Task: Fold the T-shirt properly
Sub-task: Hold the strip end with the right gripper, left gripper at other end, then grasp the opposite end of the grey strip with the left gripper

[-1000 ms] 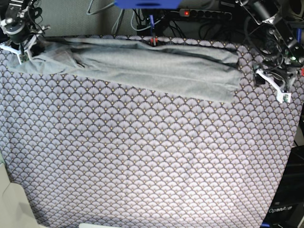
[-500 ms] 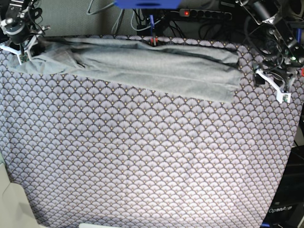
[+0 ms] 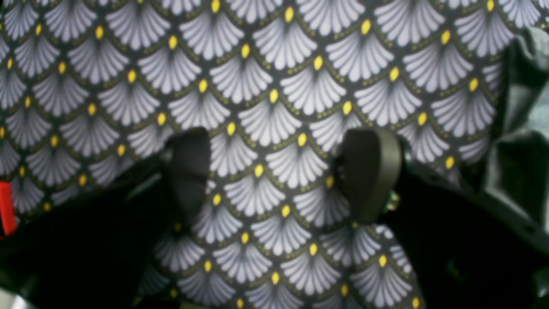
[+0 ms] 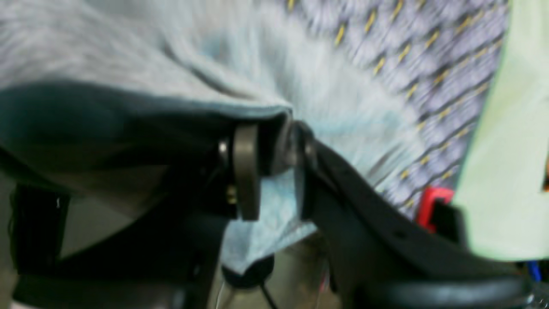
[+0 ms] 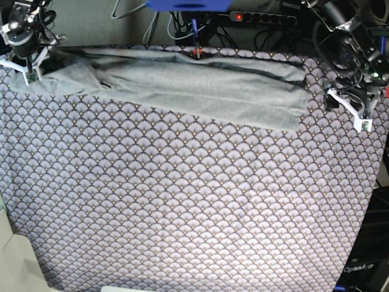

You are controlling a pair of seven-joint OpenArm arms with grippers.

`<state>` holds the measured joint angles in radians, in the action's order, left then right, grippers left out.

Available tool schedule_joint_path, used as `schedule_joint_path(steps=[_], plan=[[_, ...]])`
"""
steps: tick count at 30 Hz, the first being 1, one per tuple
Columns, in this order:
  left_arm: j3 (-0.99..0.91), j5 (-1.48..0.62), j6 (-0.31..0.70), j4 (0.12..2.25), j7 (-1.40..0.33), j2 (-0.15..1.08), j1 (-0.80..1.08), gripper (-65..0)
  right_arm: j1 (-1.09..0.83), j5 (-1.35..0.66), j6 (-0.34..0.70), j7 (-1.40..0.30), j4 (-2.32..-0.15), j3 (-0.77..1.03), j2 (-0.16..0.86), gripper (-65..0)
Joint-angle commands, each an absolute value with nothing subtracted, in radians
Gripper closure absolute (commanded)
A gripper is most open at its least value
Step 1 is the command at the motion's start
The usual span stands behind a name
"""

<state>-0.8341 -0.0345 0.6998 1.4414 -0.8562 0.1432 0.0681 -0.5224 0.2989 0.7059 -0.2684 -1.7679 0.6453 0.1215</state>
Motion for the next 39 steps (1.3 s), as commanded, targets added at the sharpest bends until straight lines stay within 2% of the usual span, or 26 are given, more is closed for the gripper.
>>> schedule_joint_path(steps=[1,18,20,25,27,32,39], plan=[[-0.835,-0.048,0.698,1.458,-0.84,0.159,0.056,-47.9,-0.527,0.291,0.698,-0.255,-1.808,0.657,0.131,-14.7],[-0.835,-0.05,0.698,1.46,-0.84,0.151,0.056,-47.9,-0.587,0.297,0.698,-0.259,-1.885,0.688,0.127,-14.9],[-0.835,-0.05,0.698,1.461,-0.84,0.151,0.056,-47.9,-0.587,0.298,0.698,-0.259,-1.883,0.69,0.127,-17.7],[-0.835,-0.05,0.698,1.461,-0.84,0.151,0.056,-48.0,-0.581,0.292,0.698,-0.262,-1.882,0.737,0.127,-31.3],[-0.835,-0.05,0.698,1.463,-0.84,0.151,0.056,-48.0,-0.578,0.292,0.698,-0.257,-1.879,0.754,0.127,-34.7],[-0.835,-0.051,0.698,1.48,-0.846,0.15,0.056,-48.0,-0.576,0.292,0.698,-0.259,-1.879,0.777,0.127,-35.2],[-0.725,-0.119,0.698,1.596,-0.849,0.137,0.097,-48.0,-0.559,0.222,0.698,-0.262,-1.877,0.839,0.13,-35.4]])
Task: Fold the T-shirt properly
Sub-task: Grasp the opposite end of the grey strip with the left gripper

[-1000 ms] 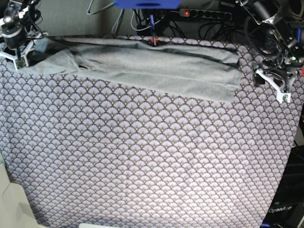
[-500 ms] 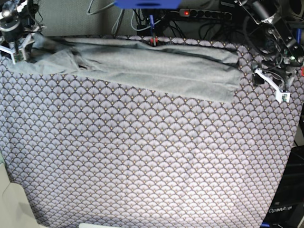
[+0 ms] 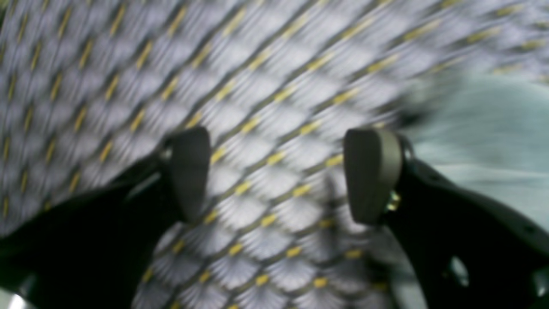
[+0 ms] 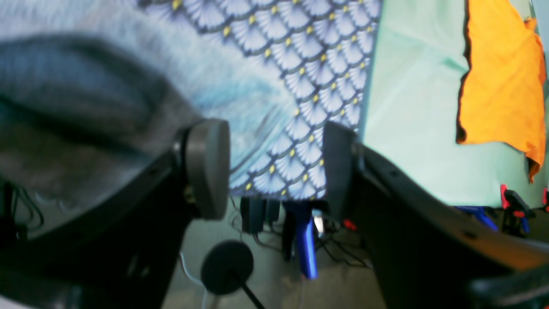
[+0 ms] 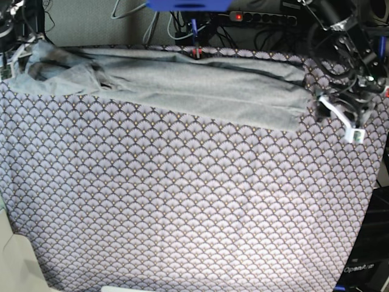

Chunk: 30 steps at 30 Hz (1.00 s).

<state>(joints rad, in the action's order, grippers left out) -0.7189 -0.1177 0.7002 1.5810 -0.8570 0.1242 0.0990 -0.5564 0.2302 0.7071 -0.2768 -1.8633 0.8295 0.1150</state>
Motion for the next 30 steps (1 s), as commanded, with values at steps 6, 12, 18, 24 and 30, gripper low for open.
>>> schedule_joint_path(steps=[6,12,18,24,30], plan=[[-0.654,-0.185,0.698,1.644,-0.851,0.137,0.117,-48.0,-0.515,0.214,0.698,-0.263,-1.876,0.9,0.133,-35.4],[-0.631,-0.185,0.698,1.633,-0.851,0.136,0.13,-48.0,-0.486,0.213,0.698,-0.265,-1.805,0.928,0.131,-35.3],[-0.633,-0.179,0.698,1.632,-0.851,0.136,0.131,-48.0,-0.486,0.211,0.698,-0.263,-1.776,0.921,0.127,-35.4],[-0.633,-0.177,0.698,1.632,-0.851,0.136,0.131,-48.0,-0.486,0.211,0.698,-0.268,-1.776,0.863,0.125,-35.5],[-0.633,-0.183,0.698,1.632,-0.851,0.136,0.133,-48.0,-0.46,0.211,0.698,-0.351,-1.776,0.805,0.116,-35.6]])
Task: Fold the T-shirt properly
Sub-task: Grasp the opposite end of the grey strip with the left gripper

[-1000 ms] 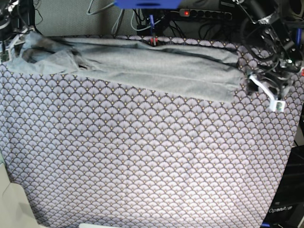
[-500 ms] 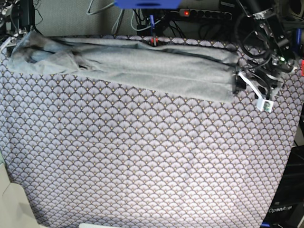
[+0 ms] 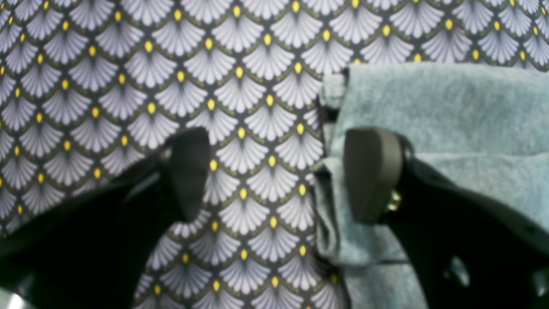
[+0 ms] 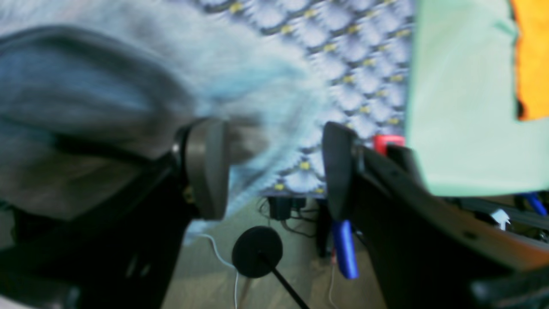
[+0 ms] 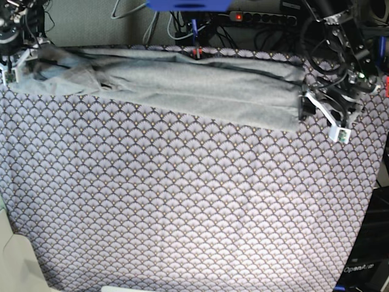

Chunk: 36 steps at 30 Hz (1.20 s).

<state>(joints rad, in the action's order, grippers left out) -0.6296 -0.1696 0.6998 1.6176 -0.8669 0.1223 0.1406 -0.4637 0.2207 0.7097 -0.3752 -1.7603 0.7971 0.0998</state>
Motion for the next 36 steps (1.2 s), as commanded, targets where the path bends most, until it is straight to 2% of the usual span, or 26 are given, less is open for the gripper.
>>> schedule_joint_path(steps=[1,25,29,36], plan=[[-0.631,-0.185,0.698,1.632,-0.851,0.136,0.14,-48.0,-0.453,0.211,0.698,-0.357,-1.776,0.805,0.116,-35.6],[-0.572,-0.177,0.698,1.636,-0.852,0.024,0.173,-47.9,-0.45,0.211,0.698,-0.349,-1.778,0.803,0.117,-35.6],[-0.573,-0.185,0.698,1.635,-0.92,0.019,0.179,-47.8,-0.45,0.211,0.698,-0.349,-1.778,0.803,0.116,-35.5],[-0.57,-0.18,0.698,1.626,-0.921,0.01,0.171,-47.8,-0.45,0.211,0.698,-0.349,-1.778,0.803,0.116,-35.4]])
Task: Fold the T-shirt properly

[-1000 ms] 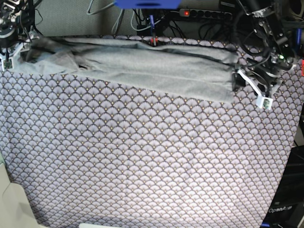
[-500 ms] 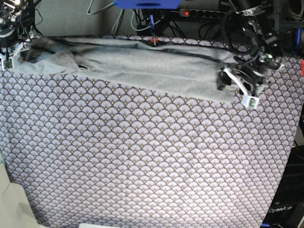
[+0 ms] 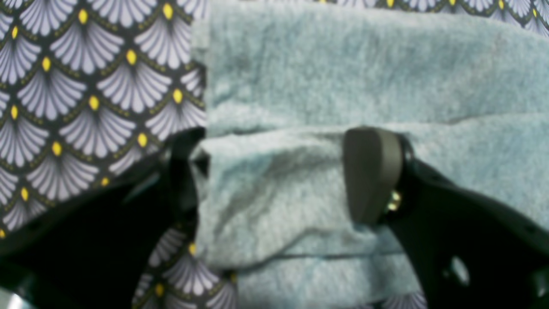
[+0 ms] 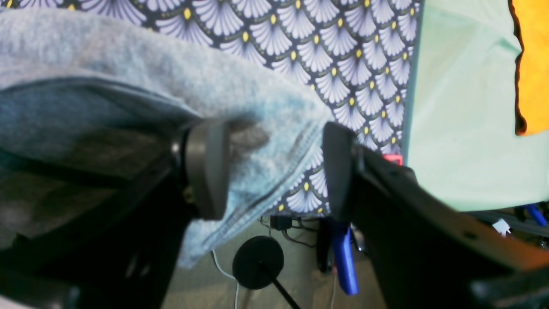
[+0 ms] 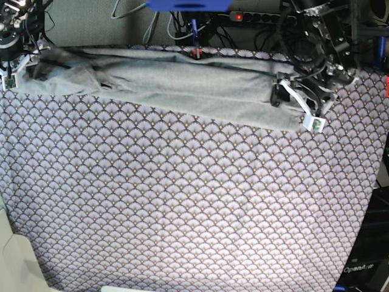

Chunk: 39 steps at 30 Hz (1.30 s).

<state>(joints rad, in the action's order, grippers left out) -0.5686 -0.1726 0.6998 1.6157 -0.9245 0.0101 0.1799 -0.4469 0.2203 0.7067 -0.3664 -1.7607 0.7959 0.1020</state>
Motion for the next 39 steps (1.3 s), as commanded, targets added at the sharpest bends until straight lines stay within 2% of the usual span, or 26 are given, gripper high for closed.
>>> schedule_joint_path(steps=[1,13,15,17,20,23,31,39], plan=[[-0.572,-0.179,0.698,1.616,-0.924,0.004,0.171,-47.8,-0.45,0.211,0.698,-0.349,-1.778,0.803,0.116,-35.4],[-0.568,-0.185,0.698,1.578,-0.929,-0.03,0.177,-46.1,-0.427,0.211,0.698,-0.349,-1.781,0.808,0.114,-35.2],[-0.568,-0.185,0.698,1.578,-0.929,-0.03,0.177,-40.7,-0.421,0.211,0.698,-0.349,-1.781,0.809,0.114,-35.2],[-0.567,-0.185,0.698,1.583,-0.929,-0.03,0.177,-31.1,-0.421,0.211,0.698,-0.349,-1.781,0.805,0.114,-35.2],[-0.567,-0.185,0.698,1.583,-0.929,-0.03,0.177,-12.7,-0.421,0.211,0.698,-0.349,-1.781,0.805,0.111,-35.1],[-0.567,-0.185,0.698,1.583,-0.929,-0.03,0.174,0.0,-0.421,0.209,0.698,-0.348,-1.782,0.803,0.099,-35.1],[-0.572,-0.185,0.698,1.583,-0.929,-0.03,0.173,0.0,-0.481,0.005,0.698,-0.352,-1.85,0.799,0.105,-35.0],[-0.573,-0.185,0.698,1.583,-0.954,-0.025,0.17,0.0,-0.604,-0.163,0.698,-0.349,-1.939,0.707,0.105,-34.7]])
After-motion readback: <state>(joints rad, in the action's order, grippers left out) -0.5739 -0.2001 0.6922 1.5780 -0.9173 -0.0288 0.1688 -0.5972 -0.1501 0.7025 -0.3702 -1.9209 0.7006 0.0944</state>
